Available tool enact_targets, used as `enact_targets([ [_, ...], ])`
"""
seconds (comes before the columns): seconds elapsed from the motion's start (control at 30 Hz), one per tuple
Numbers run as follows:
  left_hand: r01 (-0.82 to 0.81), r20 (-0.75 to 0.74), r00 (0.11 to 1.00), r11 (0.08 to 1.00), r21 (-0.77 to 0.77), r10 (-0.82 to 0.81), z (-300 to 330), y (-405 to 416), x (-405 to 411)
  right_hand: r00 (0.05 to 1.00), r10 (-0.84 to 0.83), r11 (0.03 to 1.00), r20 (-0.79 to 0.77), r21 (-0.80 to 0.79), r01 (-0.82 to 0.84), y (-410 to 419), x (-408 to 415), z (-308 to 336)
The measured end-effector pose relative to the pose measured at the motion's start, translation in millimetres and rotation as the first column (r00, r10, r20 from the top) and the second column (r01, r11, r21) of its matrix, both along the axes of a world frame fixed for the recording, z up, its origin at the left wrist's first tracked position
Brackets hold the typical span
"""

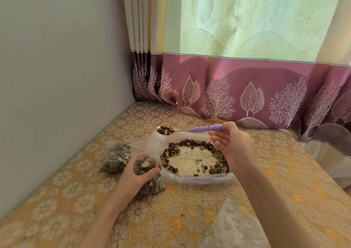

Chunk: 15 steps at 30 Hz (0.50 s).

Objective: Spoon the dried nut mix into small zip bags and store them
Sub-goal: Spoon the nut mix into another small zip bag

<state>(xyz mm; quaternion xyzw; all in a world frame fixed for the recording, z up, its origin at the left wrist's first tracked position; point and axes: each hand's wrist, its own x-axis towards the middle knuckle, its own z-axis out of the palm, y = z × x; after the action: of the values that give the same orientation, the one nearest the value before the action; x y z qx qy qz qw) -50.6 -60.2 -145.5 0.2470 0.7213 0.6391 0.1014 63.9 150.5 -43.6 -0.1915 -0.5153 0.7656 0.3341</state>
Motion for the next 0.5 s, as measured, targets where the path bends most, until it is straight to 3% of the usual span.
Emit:
enact_targets([
  [0.5, 0.011, 0.009, 1.0, 0.999, 0.045, -0.011, 0.3, 0.2, 0.5, 0.956, 0.288, 0.911, -0.06, 0.324, -0.254, -23.2, -5.1, -4.5],
])
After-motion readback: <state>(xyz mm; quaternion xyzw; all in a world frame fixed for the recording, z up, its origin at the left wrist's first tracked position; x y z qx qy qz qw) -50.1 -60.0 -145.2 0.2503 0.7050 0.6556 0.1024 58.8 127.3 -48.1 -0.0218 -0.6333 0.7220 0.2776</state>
